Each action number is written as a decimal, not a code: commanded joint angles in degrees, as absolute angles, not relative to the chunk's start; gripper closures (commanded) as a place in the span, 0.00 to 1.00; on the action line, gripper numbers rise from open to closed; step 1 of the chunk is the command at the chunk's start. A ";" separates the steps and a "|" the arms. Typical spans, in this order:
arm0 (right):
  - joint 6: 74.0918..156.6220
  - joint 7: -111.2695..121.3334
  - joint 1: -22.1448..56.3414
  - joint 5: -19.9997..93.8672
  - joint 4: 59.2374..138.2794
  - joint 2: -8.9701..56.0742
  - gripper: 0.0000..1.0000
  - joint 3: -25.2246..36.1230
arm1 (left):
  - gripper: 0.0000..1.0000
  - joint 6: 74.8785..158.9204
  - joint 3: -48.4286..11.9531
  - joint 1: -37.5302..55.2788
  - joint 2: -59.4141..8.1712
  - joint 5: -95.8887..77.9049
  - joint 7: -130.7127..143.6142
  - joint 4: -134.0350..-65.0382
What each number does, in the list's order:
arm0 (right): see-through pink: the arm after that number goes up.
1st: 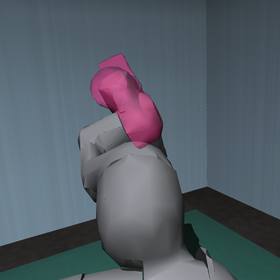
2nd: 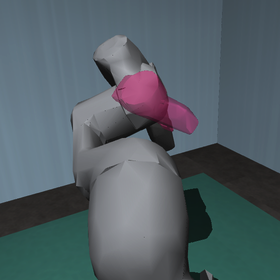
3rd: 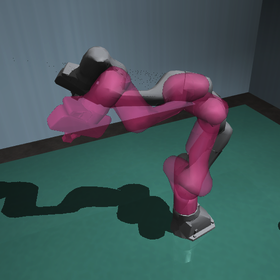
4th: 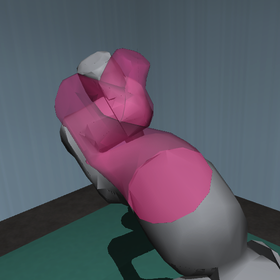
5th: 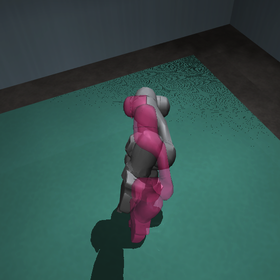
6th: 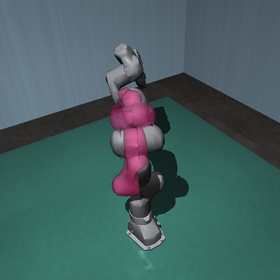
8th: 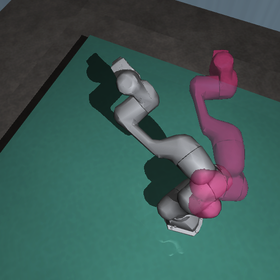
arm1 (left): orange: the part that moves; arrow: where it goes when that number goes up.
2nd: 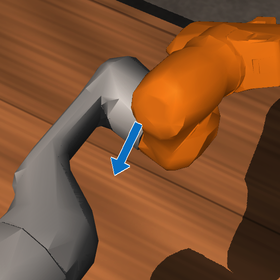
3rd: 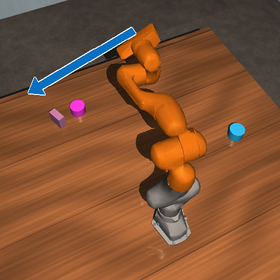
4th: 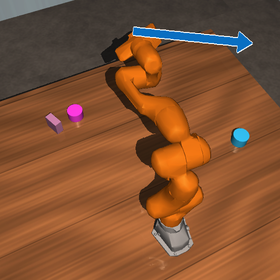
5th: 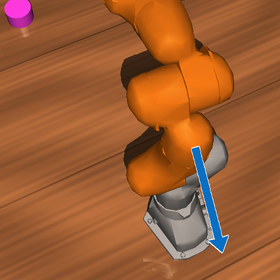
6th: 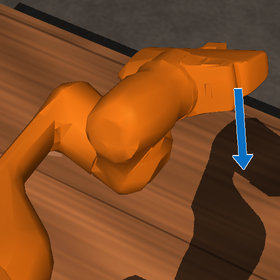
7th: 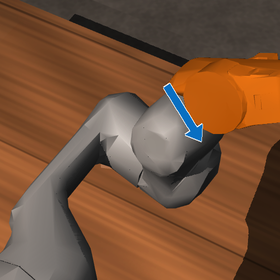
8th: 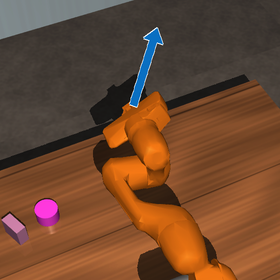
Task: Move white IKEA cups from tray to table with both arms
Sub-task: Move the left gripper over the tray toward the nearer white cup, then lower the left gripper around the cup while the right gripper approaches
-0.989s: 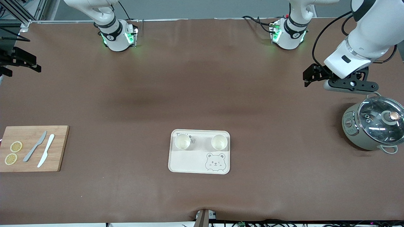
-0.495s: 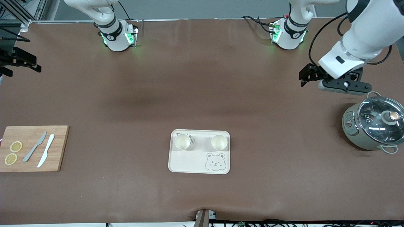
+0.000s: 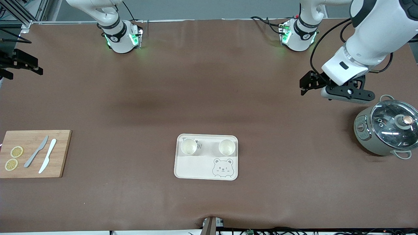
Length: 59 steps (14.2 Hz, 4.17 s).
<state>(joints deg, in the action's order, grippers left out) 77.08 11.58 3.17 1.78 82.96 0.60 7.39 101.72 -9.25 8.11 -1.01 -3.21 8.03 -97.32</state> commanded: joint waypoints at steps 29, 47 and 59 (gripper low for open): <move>76.73 10.90 2.73 1.76 81.83 6.85 0.00 7.29 | 0.00 120.75 -1.93 30.85 -47.02 4.05 26.01 -67.76; 76.99 10.37 1.85 5.60 84.29 11.78 0.00 7.56 | 0.00 127.44 -1.85 31.90 -53.26 2.90 28.04 -68.99; 76.55 0.09 2.72 10.55 85.25 13.01 0.00 7.47 | 0.00 127.97 -1.85 32.08 -53.70 2.99 27.86 -68.91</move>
